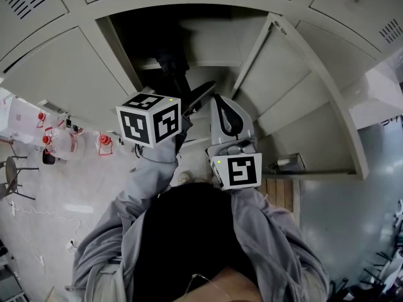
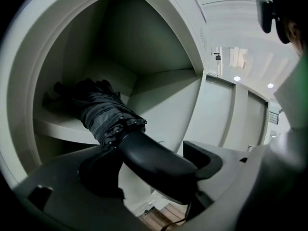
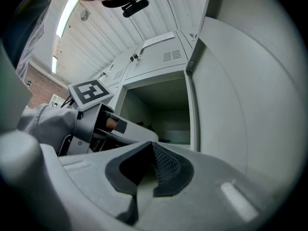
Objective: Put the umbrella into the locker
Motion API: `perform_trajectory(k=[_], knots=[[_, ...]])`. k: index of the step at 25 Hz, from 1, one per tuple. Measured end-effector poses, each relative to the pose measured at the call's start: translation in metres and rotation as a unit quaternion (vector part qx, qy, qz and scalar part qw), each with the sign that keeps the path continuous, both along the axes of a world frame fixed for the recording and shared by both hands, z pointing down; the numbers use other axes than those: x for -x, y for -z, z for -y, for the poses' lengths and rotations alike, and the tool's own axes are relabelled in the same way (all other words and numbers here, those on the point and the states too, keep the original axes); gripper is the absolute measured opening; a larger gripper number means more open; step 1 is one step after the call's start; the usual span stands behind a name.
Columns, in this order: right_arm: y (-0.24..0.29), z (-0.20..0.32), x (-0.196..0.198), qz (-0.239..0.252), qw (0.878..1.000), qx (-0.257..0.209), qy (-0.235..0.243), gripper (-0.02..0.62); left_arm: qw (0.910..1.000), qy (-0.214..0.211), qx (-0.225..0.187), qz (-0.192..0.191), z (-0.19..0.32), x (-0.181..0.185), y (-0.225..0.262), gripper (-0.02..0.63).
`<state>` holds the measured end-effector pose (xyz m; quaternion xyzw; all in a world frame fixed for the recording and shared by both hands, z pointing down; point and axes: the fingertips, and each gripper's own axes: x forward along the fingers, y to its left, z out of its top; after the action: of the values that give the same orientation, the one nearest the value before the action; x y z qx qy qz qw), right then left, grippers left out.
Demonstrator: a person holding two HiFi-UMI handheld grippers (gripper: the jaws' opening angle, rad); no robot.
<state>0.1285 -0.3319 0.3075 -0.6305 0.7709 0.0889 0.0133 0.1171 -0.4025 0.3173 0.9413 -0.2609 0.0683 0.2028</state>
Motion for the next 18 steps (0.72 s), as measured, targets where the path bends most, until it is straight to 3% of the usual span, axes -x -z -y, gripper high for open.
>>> perform_trajectory(k=[6,11,13,18], knots=[[-0.017,0.004,0.009,0.017,0.999,0.025,0.017,0.005,0.9937,0.051,-0.067,0.074,0.003,0.017,-0.007,0.365],[-0.017,0.006,0.017,0.016,0.999,0.025,0.034,0.005,0.9723,0.122,-0.146,0.136,0.009,0.036,-0.008,0.364],[-0.018,0.007,0.02,0.012,0.999,0.025,0.042,0.005,0.9696,0.129,-0.155,0.139,0.008,0.04,-0.007,0.364],[-0.019,0.009,0.024,0.02,0.998,0.024,0.052,0.005,0.976,0.135,-0.134,0.105,0.004,0.051,-0.009,0.365]])
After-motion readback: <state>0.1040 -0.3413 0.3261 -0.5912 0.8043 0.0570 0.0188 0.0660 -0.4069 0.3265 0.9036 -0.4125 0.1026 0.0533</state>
